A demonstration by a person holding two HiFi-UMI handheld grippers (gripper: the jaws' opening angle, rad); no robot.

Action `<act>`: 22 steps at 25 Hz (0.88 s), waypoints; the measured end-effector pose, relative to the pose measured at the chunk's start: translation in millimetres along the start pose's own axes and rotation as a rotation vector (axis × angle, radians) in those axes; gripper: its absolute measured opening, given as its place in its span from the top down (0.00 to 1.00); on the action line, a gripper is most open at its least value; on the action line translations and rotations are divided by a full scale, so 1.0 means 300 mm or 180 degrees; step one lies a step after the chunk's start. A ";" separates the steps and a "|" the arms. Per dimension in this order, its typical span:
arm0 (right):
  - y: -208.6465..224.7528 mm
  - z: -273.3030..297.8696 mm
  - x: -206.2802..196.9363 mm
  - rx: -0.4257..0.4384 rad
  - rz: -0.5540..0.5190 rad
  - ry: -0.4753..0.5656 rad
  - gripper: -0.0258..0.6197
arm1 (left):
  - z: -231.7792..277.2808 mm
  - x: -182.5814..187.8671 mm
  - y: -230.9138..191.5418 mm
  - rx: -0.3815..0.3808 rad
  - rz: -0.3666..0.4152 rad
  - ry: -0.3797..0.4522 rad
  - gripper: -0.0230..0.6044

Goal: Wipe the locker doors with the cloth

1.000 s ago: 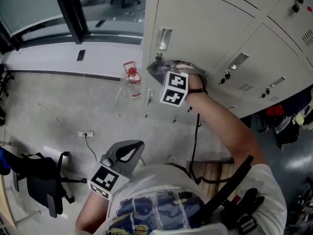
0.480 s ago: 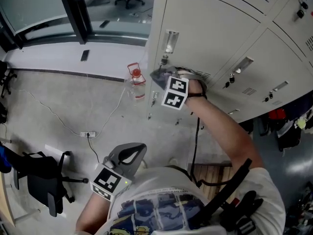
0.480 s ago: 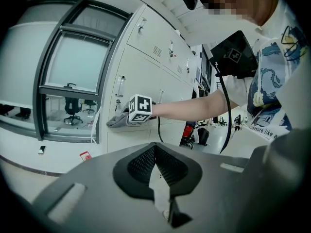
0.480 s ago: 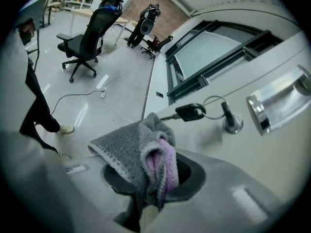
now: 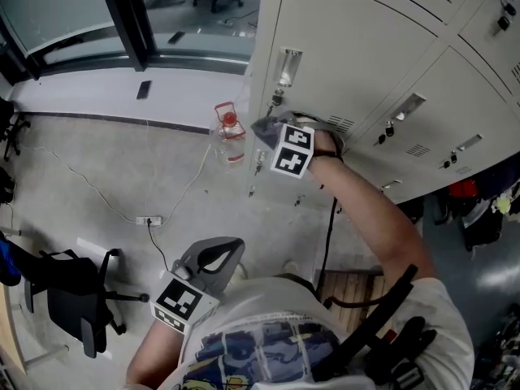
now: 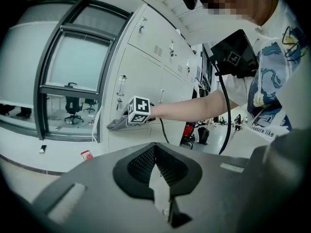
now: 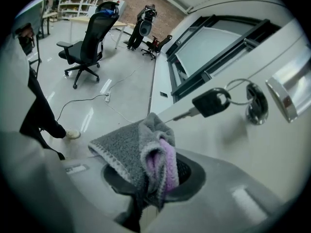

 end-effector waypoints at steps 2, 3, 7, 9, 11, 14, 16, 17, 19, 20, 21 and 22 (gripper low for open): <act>-0.008 0.009 -0.002 0.0039 0.0025 0.0002 0.82 | -0.004 -0.004 0.000 -0.0001 -0.0009 -0.0001 0.96; -0.012 0.012 -0.003 0.0056 0.0038 0.0004 0.82 | -0.007 -0.008 0.000 0.0000 -0.0008 -0.0010 0.96; -0.023 0.023 -0.007 0.0109 0.0099 0.0014 0.82 | -0.013 -0.010 -0.003 0.0016 -0.0008 -0.0045 0.96; -0.030 0.028 -0.007 0.0127 0.0107 0.0014 0.82 | -0.013 -0.013 -0.001 0.0008 -0.0020 -0.0056 0.96; -0.036 0.033 -0.009 0.0147 0.0127 0.0014 0.82 | -0.012 -0.014 0.003 -0.0005 -0.0023 -0.0064 0.96; -0.041 0.038 -0.009 0.0161 0.0191 0.0020 0.82 | -0.012 -0.016 0.006 -0.0030 -0.0016 -0.0092 0.96; -0.048 0.038 -0.007 0.0193 0.0255 0.0042 0.82 | -0.016 -0.018 0.007 -0.0036 -0.0018 -0.0112 0.96; -0.053 0.036 -0.006 0.0215 0.0287 0.0060 0.82 | -0.017 -0.017 0.007 -0.0038 -0.0022 -0.0121 0.96; -0.059 0.023 -0.007 0.0257 0.0361 0.0104 0.82 | -0.017 -0.011 0.007 -0.0051 -0.0031 -0.0125 0.96; -0.059 0.012 -0.007 0.0274 0.0412 0.0131 0.82 | -0.016 -0.008 0.006 -0.0055 -0.0033 -0.0124 0.96; -0.060 -0.003 -0.005 0.0289 0.0474 0.0162 0.82 | -0.015 -0.006 0.006 -0.0058 -0.0038 -0.0129 0.96; -0.064 -0.020 -0.003 0.0300 0.0535 0.0194 0.82 | -0.014 -0.004 0.008 -0.0062 -0.0046 -0.0142 0.96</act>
Point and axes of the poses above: the fingertips, and each gripper's own axes: z forward along the fingers, y to its right, x out of its top, the point moved 5 cm from there along -z, backward along the fingers, and after that the axes turned 11 degrees about -x, right-handed, at the moved point
